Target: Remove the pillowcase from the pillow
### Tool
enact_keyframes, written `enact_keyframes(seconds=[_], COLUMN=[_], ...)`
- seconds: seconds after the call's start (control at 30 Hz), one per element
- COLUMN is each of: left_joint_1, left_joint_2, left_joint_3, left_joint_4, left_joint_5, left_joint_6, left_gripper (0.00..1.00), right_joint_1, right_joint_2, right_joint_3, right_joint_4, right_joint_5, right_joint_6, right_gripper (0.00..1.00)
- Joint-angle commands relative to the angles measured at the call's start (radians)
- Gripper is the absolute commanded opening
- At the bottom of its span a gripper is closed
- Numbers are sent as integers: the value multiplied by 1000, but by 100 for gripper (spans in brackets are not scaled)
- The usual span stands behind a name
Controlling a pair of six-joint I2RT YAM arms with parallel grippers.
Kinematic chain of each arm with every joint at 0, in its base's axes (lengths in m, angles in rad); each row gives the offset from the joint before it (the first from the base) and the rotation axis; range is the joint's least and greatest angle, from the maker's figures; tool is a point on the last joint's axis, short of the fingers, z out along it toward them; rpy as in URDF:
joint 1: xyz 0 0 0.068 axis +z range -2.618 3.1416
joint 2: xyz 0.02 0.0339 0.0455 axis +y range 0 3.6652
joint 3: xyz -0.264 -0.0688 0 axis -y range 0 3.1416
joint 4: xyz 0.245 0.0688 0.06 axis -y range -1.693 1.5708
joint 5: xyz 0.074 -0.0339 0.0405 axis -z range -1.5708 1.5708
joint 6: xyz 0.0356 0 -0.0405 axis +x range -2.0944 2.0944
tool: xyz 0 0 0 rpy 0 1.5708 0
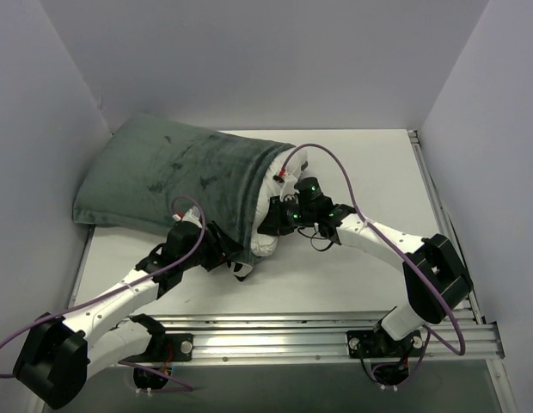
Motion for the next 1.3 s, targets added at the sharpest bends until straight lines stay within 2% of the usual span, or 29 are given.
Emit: enact_keyframes(seconds=[0.0,0.07,0.1,0.27,0.3,0.33,0.37,0.43,0.5,0.57,0.73,0.77,0.83,0.9,0.97,1.07,1.2,1.27], left_joint_1=[-7,-7,-7,-6,-7,-7,-6,-2,7,20,57,63,91,114,152,201,212,212], left_joint_2=[-9,-18,-20,-14,-12,-11,-14,-30,-55,-101,-204,-216,-248,-259,-256,-238,-212,-201], left_joint_3=[-2,2,3,-3,-2,5,12,46,77,132,224,239,248,256,264,290,334,367], left_joint_4=[112,118,120,157,160,158,134,90,-27,-169,-519,-546,-599,-615,-645,-653,-566,-498], left_joint_5=[-21,-39,-45,-56,-57,-62,-67,-103,-135,-233,-522,-600,-654,-702,-732,-735,-676,-601], left_joint_6=[-9,-3,-2,-3,-5,-5,7,29,69,99,90,84,87,98,104,145,247,311], left_gripper=[65,55,47,26,18,4,2,2,2,2,2,2,2,2,2,2,2,2], right_joint_1=[16,19,19,20,19,19,16,2,-48,-105,-353,-398,-540,-626,-639,-632,-590,-558], right_joint_2=[3,3,1,-23,-25,-28,-40,-59,-92,-146,-321,-371,-416,-473,-488,-490,-456,-442], right_joint_3=[39,39,36,28,29,34,34,32,43,58,107,121,158,195,247,290,328,339], right_joint_4=[68,61,58,68,67,64,53,33,-25,-94,-232,-297,-345,-379,-437,-407,-389,-387], right_joint_5=[-36,-33,-31,-28,-28,-27,-18,22,53,51,74,71,36,-1,27,-56,-148,-168], right_joint_6=[-5,-8,-9,-8,-8,-6,-6,-9,-9,-6,-5,-5,1,17,1,18,-3,-20], right_gripper=[0,0,0,0,0,0,0,0,0,0,0,0,0,0,0,0,0,0])
